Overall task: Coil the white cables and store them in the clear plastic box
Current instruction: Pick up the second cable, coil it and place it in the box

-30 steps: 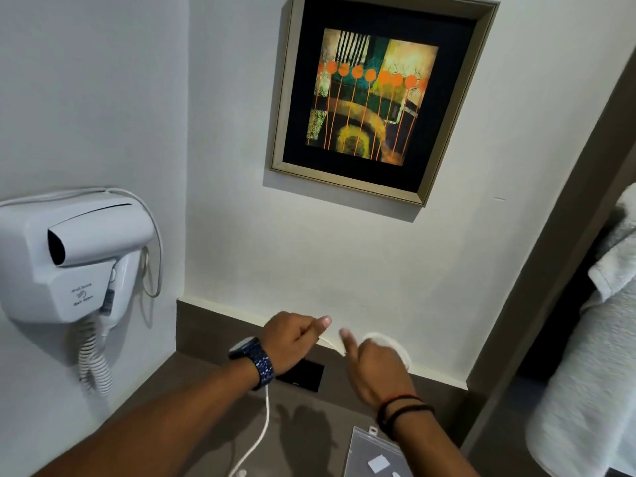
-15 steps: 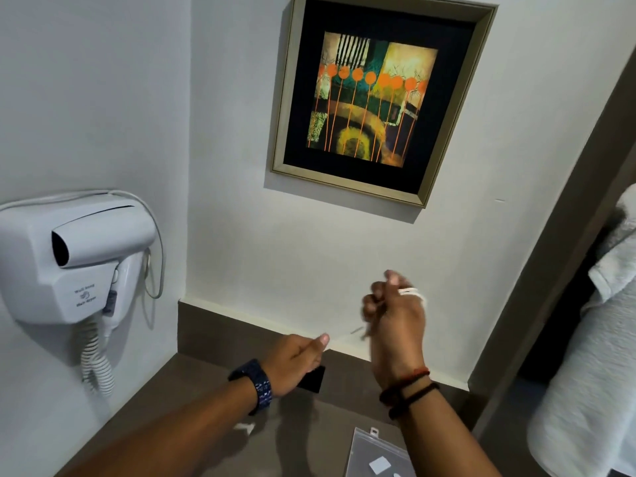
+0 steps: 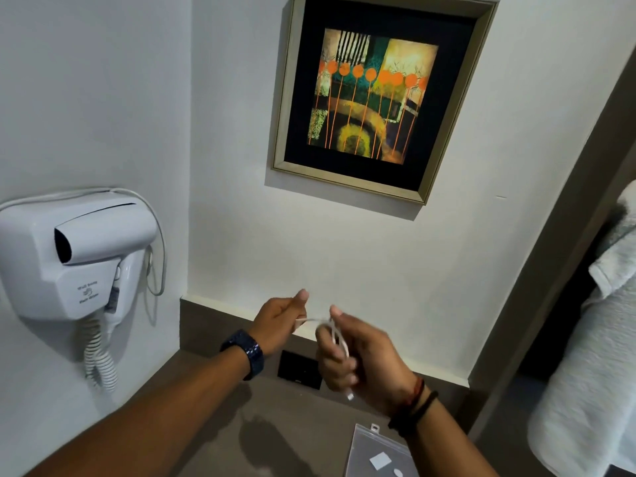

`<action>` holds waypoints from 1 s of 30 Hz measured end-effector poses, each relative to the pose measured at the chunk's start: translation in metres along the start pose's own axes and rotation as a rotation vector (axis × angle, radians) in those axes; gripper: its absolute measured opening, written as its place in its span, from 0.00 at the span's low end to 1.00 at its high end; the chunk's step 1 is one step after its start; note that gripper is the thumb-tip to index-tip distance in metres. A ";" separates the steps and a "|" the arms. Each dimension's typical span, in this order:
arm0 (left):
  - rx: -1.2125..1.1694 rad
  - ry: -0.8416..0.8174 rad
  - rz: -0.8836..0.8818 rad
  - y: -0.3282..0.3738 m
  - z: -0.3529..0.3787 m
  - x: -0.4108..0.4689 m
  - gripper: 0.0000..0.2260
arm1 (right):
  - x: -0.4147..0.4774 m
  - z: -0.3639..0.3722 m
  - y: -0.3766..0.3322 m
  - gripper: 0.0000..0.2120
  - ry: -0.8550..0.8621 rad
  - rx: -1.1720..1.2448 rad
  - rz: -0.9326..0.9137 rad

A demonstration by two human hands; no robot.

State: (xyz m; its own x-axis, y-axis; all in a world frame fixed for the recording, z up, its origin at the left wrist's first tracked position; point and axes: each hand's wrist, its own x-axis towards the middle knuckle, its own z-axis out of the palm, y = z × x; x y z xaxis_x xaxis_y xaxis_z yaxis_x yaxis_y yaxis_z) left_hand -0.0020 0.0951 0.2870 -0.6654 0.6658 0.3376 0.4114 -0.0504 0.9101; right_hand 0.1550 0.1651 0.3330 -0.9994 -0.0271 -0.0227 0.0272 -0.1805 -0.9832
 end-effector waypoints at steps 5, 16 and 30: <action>-0.294 -0.157 -0.218 -0.005 0.021 -0.025 0.24 | -0.001 0.013 -0.032 0.15 0.096 0.344 -0.469; 0.231 -0.330 0.257 0.008 0.019 -0.039 0.09 | 0.003 -0.030 0.005 0.22 0.704 -1.528 0.210; 0.472 -0.051 0.882 0.024 -0.024 -0.028 0.16 | -0.002 -0.022 0.006 0.31 0.624 -1.027 0.027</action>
State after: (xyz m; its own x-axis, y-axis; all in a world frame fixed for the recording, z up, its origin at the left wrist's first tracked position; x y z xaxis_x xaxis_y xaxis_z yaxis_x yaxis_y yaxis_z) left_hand 0.0113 0.0579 0.3049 0.0200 0.5641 0.8255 0.9575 -0.2484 0.1465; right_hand 0.1562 0.1858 0.3227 -0.8452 0.5132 0.1491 0.3013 0.6880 -0.6602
